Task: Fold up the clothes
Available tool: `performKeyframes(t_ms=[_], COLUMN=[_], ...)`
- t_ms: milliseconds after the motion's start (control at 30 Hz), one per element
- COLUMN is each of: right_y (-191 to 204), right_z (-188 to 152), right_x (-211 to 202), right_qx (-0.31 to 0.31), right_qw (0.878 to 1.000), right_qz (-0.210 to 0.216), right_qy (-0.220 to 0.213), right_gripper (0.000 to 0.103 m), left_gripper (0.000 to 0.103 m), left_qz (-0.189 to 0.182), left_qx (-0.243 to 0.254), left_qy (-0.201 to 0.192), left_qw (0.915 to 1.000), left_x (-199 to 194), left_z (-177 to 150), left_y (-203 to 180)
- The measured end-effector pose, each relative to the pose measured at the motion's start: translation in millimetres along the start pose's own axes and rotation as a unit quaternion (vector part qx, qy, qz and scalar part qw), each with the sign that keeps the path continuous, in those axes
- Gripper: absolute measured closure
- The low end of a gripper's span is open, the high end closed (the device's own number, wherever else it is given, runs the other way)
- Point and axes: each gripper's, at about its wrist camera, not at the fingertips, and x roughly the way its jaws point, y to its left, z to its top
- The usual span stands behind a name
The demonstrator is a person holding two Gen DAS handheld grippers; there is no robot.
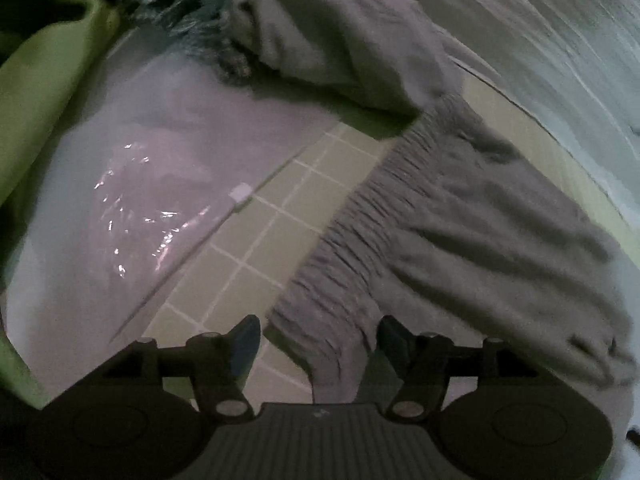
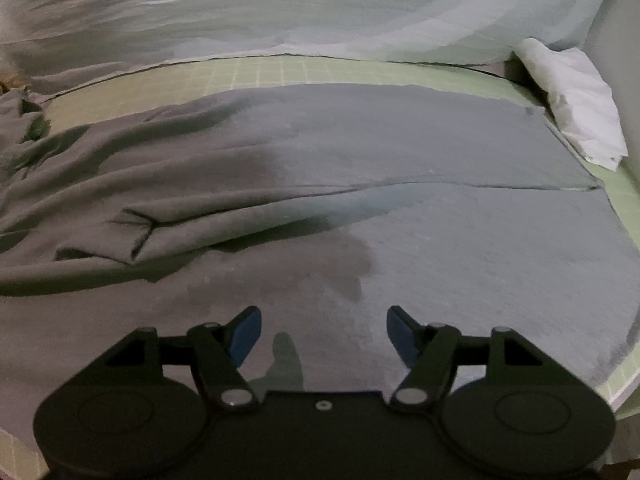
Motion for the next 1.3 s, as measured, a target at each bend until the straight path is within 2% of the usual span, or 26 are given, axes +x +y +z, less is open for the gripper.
performKeyframes(t_ms=[33,67,100,133,200,267,333,433,533,567,700,800,1000,1133,1167,1233,1300], right_y=[0.7,-0.1,0.0,0.9,0.4,1.3,0.3,-4.7,-13.2,-15.7,-29.7,-43.3,-65.7,-72.9,-74.2,-76.2,-77.8], right_z=[0.1,-0.2,0.0,-0.3,-1.1,-3.6,-6.0,-6.4,-3.1,-1.3,8.4,18.1,29.5,34.4,36.1,39.0,41.3], right_x=[0.0,0.3,1.1,1.7,2.6,1.9,2.7,4.6,8.7,10.1,13.1,17.1,25.3,29.8,30.8,32.4,33.6], right_qx=[-0.002,-0.005,-0.005,-0.004,0.002,0.002,-0.003,0.002,0.011,0.013,0.024,0.034,0.063,0.081,0.087,0.097,0.105], right_qw=[1.000,1.000,1.000,1.000,1.000,1.000,1.000,1.000,0.999,0.999,0.999,0.999,0.998,0.997,0.996,0.994,0.993], right_qz=[0.003,0.006,0.008,0.010,0.015,0.020,0.021,0.024,0.031,0.032,0.034,0.029,0.011,-0.015,-0.023,-0.039,-0.055], right_qy=[0.001,0.002,0.003,0.005,0.008,0.007,0.007,0.008,0.011,0.012,0.007,0.009,0.011,0.012,0.012,0.013,0.015], right_gripper=[0.033,0.033,0.033,0.033,0.033,0.033,0.033,0.033,0.033,0.033,0.032,0.032,0.031,0.031,0.031,0.031,0.031], left_gripper=[0.053,0.061,0.076,0.085,0.090,0.091,0.091,0.090,0.078,0.077,0.056,0.053,0.053,0.052,0.051,0.040,0.039], left_qz=[-0.004,-0.001,0.005,0.008,0.017,0.046,0.069,0.080,0.086,0.087,0.094,0.078,0.038,0.044,0.045,0.042,0.040], left_qx=[0.006,0.012,0.019,0.026,0.033,0.044,0.033,0.009,0.003,0.004,0.015,0.031,0.077,0.092,0.087,0.079,0.078], left_qy=[-0.003,-0.006,-0.006,-0.008,-0.013,-0.017,-0.015,-0.006,-0.005,-0.009,-0.044,-0.062,-0.068,-0.055,-0.052,-0.044,-0.035], left_qw=[1.0000,0.9999,0.9998,0.9996,0.9992,0.9978,0.9969,0.9967,0.9962,0.9962,0.9945,0.9946,0.9940,0.9933,0.9938,0.9950,0.9956], left_x=[-1.2,-2.0,-2.3,-2.8,-3.1,-4.9,-7.8,-16.0,-26.5,-31.2,-42.4,-38.2,0.8,49.1,59.4,78.7,95.5], left_z=[-1.7,-2.6,-2.5,-2.6,-3.1,-6.3,-9.8,-15.6,-16.9,-14.9,4.7,28.1,75.1,108.8,117.4,133.6,146.2], left_y=[-2.1,-4.4,-6.6,-7.9,-9.2,-7.2,0.5,14.7,16.5,13.2,-9.6,-29.7,-79.7,-105.3,-107.4,-110.1,-112.9])
